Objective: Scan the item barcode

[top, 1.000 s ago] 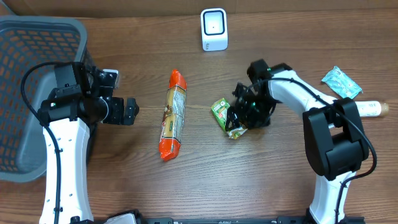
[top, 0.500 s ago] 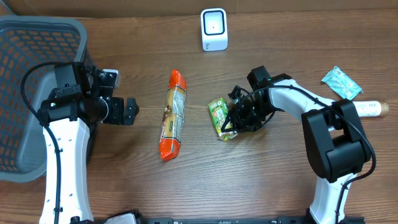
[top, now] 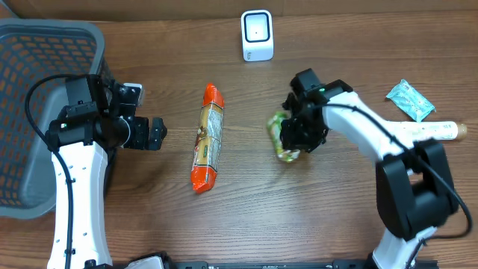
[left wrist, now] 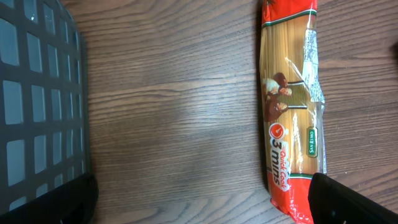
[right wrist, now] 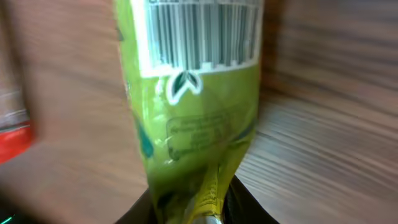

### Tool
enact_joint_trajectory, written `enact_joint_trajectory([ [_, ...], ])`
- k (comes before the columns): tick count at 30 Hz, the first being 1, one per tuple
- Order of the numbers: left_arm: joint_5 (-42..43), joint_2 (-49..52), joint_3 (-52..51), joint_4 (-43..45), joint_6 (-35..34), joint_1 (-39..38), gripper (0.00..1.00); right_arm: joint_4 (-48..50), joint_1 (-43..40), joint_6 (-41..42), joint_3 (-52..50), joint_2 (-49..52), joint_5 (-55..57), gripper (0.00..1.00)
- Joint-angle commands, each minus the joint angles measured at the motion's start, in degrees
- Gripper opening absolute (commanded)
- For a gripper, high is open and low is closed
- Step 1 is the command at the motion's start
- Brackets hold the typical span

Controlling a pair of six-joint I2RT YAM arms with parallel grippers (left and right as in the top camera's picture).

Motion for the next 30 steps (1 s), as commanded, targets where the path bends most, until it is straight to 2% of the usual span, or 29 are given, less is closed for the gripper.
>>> enact_joint_trajectory([
  [1,0.5,0.3,1.0,0.0,1.1,-0.1,1.00,-1.2,6.1,11.1,1.9,-3.2,27.6,0.20],
  [4,0.5,0.3,1.0,0.0,1.1,-0.1,0.99,-0.2,11.3,13.3,0.9,-2.9,35.9,0.20],
  [9,0.5,0.3,1.0,0.0,1.1,-0.1,0.99,4.6,18.6,13.3,-1.8,-2.9,40.0,0.25],
  [10,0.5,0.3,1.0,0.0,1.1,-0.1,0.99,4.9,19.6,13.3,-2.1,-2.9,40.1,0.28],
  [11,0.5,0.3,1.0,0.0,1.1,-0.1,0.99,5.0,21.0,13.2,-2.2,-2.9,40.1,0.37],
  [14,0.5,0.3,1.0,0.0,1.1,-0.1,1.00,5.1,23.1,12.9,-2.2,-2.9,39.4,0.56],
  [18,0.5,0.3,1.0,0.0,1.1,-0.1,0.99,5.2,25.3,12.8,-2.2,-2.9,36.8,0.66],
  [22,0.5,0.3,1.0,0.0,1.1,-0.1,0.99,7.2,25.6,12.7,-2.2,-2.9,30.5,0.66],
  [26,0.5,0.3,1.0,0.0,1.1,-0.1,0.99,7.0,24.5,12.7,-1.9,-3.0,30.6,0.66],
  [30,0.5,0.3,1.0,0.0,1.1,-0.1,1.00,5.2,20.0,12.9,-0.4,-3.1,30.4,0.66],
])
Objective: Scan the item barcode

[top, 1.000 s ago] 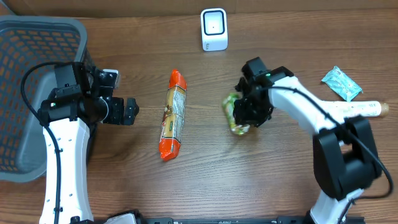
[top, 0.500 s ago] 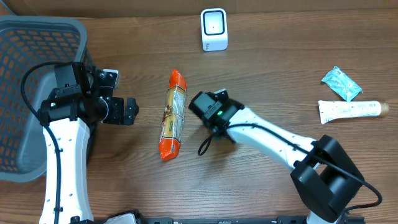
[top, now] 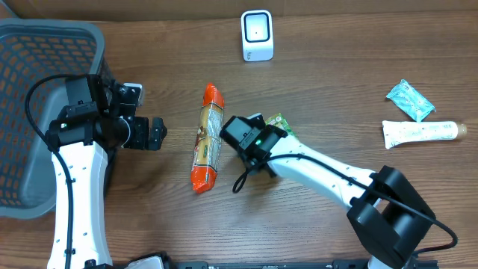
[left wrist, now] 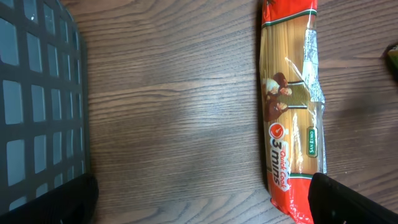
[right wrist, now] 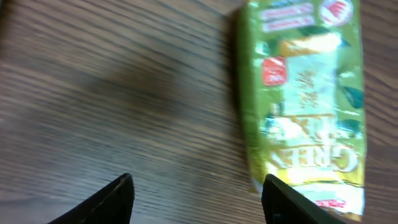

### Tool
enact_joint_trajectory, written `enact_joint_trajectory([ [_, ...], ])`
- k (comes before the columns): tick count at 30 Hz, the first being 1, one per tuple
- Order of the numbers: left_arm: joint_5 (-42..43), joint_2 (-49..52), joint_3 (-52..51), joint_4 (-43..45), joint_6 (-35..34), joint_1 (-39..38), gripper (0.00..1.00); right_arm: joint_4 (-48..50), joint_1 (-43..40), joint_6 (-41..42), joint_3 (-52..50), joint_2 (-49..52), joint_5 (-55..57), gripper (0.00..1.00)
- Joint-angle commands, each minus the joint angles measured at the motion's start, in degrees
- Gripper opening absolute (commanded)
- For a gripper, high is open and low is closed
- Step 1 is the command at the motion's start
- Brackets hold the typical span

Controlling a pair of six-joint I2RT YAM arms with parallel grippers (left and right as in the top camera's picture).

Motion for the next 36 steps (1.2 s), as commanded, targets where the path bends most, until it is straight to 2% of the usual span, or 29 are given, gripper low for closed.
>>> enact_joint_trajectory([
  [1,0.5,0.3,1.0,0.0,1.1,-0.1,1.00,-1.5,-5.8,0.4,1.9,-1.6,-0.7,0.67],
  [6,0.5,0.3,1.0,0.0,1.1,-0.1,0.99,-2.8,-16.7,-8.8,2.1,-1.6,-10.0,0.68],
  [8,0.5,0.3,1.0,0.0,1.1,-0.1,1.00,-2.8,-19.4,-9.1,2.1,-1.6,-12.2,0.68],
  [10,0.5,0.3,1.0,0.0,1.1,-0.1,1.00,-2.5,-22.0,-9.1,2.0,-1.6,-15.7,0.74],
  [16,0.5,0.3,1.0,0.0,1.1,-0.1,0.99,0.2,-31.7,-18.2,-1.7,-1.5,-41.4,0.79],
  [19,0.5,0.3,1.0,0.0,1.1,-0.1,0.99,1.9,-34.4,-19.8,-4.8,-1.5,-49.2,0.81],
  [28,0.5,0.3,1.0,0.0,1.1,-0.1,1.00,13.3,-35.3,-17.8,-13.9,-1.4,-56.4,0.80],
  [31,0.5,0.3,1.0,0.0,1.1,-0.1,0.99,15.8,-35.1,-14.5,-13.9,-1.4,-56.5,0.72],
  [34,0.5,0.3,1.0,0.0,1.1,-0.1,1.00,17.1,-35.1,-12.8,-13.9,-1.4,-56.5,0.43],
  [36,0.5,0.3,1.0,0.0,1.1,-0.1,1.00,17.1,-35.1,-12.9,-13.8,-1.4,-56.5,0.32],
])
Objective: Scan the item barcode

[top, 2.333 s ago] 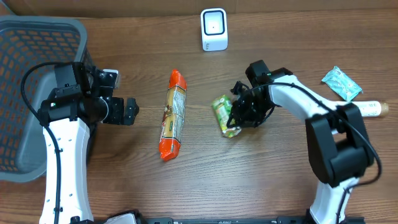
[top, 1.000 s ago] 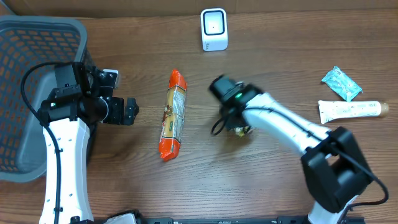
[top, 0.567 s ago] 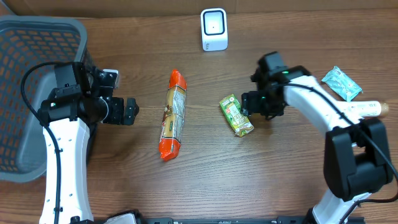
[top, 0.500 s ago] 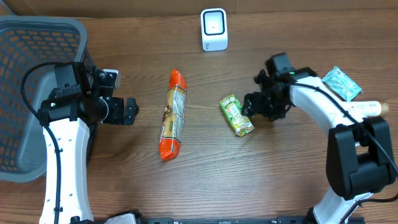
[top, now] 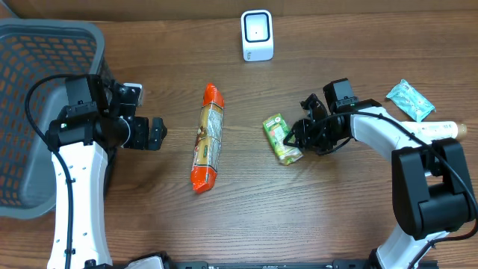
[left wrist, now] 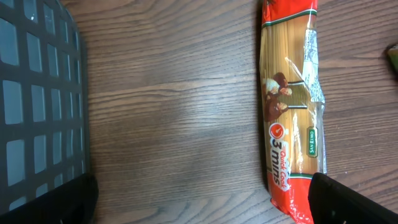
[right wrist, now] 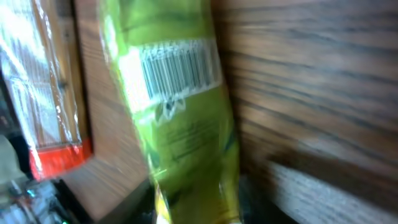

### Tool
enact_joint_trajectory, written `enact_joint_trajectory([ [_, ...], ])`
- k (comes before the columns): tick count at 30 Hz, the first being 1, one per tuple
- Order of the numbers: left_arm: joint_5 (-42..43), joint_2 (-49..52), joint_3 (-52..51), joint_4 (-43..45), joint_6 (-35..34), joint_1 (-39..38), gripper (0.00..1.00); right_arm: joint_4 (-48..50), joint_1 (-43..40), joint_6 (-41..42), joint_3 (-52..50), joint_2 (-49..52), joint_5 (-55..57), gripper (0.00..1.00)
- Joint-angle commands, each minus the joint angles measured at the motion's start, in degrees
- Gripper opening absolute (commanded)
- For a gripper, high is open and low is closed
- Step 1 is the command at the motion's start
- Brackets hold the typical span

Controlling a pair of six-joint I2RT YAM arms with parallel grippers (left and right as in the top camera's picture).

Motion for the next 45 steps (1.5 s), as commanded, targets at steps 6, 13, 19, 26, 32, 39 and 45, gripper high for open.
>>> enact_joint_trajectory([
  [6,0.5,0.3,1.0,0.0,1.1,-0.1,1.00,-0.1,0.3,1.4,0.9,-1.4,-1.8,0.04],
  [13,0.5,0.3,1.0,0.0,1.1,-0.1,1.00,-5.4,1.2,1.4,6.1,-4.0,3.6,0.04],
  [19,0.5,0.3,1.0,0.0,1.1,-0.1,1.00,-11.9,9.2,5.0,11.6,-9.0,24.3,0.04],
  [26,0.5,0.3,1.0,0.0,1.1,-0.1,1.00,-14.5,27.5,9.6,12.2,-7.6,50.6,0.04],
  [32,0.5,0.3,1.0,0.0,1.1,-0.1,1.00,-14.7,39.7,11.9,12.2,0.0,60.4,0.04],
  [39,0.5,0.3,1.0,0.0,1.1,-0.1,1.00,-15.3,42.7,11.7,12.5,1.9,63.8,0.09],
  [45,0.5,0.3,1.0,0.0,1.1,-0.1,1.00,-15.3,42.7,6.9,12.5,1.9,60.1,0.13],
])
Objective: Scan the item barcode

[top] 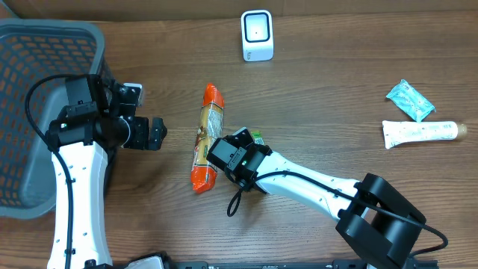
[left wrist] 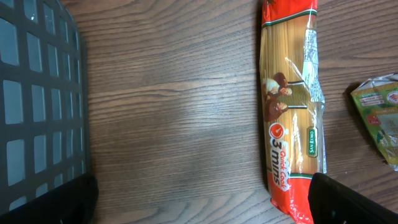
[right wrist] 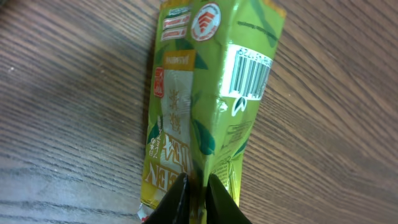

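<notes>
The green tea packet [right wrist: 205, 106] is pinched at its lower seam by my right gripper [right wrist: 194, 186], which is shut on it; its barcode [right wrist: 247, 77] shows on the side facing the wrist camera. From overhead, the right gripper [top: 246, 146] sits just right of the red pasta packet [top: 207, 136], and only a corner of the green packet [top: 258, 137] shows. The same packet [left wrist: 380, 118] lies at the right edge of the left wrist view. The white scanner [top: 257, 35] stands at the back centre. My left gripper [top: 155, 134] is open beside the basket, holding nothing.
A grey mesh basket [top: 30, 52] fills the left side, its wall [left wrist: 37, 106] close to the left gripper. A teal packet [top: 409, 99] and a white tube [top: 420, 131] lie at the far right. The right arm stretches across the table's front middle.
My right gripper was right of centre with the green packet; now it is by the pasta packet, still shut on the green packet. The left arm has not moved.
First my right gripper held the green packet right of centre, barcode in view. Then it stood open near the pasta packet with the green packet lying flat. Then it was right of centre on the packet again, and now grips it beside the pasta.
</notes>
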### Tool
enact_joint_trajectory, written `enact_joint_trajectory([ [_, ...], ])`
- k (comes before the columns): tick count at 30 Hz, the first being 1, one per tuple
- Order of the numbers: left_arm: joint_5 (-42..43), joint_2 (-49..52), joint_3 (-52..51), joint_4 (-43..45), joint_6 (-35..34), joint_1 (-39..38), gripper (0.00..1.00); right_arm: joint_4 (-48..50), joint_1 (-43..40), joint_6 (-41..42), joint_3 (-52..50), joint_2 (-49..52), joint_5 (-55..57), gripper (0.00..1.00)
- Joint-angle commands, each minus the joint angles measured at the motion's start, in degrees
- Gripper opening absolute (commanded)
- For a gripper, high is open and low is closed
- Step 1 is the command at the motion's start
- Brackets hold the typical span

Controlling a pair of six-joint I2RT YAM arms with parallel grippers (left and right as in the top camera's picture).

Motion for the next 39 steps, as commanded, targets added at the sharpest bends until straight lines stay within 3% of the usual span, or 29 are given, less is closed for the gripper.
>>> enact_joint_trajectory([
  [1,0.5,0.3,1.0,0.0,1.1,-0.1,0.99,0.1,0.0,-3.3,1.0,0.9,-1.7,0.15],
  [4,0.5,0.3,1.0,0.0,1.1,-0.1,0.99,-0.1,0.9,-5.7,1.0,0.9,-3.6,0.22],
  [11,0.5,0.3,1.0,0.0,1.1,-0.1,1.00,-2.3,6.1,-8.8,1.0,0.9,-3.9,0.54],
  [15,0.5,0.3,1.0,0.0,1.1,-0.1,1.00,-2.5,9.1,-9.9,1.0,0.9,-3.8,0.62],
  [19,0.5,0.3,1.0,0.0,1.1,-0.1,1.00,-2.7,9.4,-8.3,1.2,0.8,-3.6,0.63],
  [23,0.5,0.3,1.0,0.0,1.1,-0.1,0.99,-3.4,4.9,-3.1,1.9,-1.0,-5.2,0.63],
  [29,0.5,0.3,1.0,0.0,1.1,-0.1,1.00,-1.7,-4.8,-1.4,3.9,-6.1,-19.0,0.63],
  [34,0.5,0.3,1.0,0.0,1.1,-0.1,1.00,-5.5,-17.1,12.0,4.0,-9.7,-27.3,0.79],
  [39,0.5,0.3,1.0,0.0,1.1,-0.1,0.99,-3.8,-24.6,13.1,-1.3,-8.9,-41.6,0.80],
])
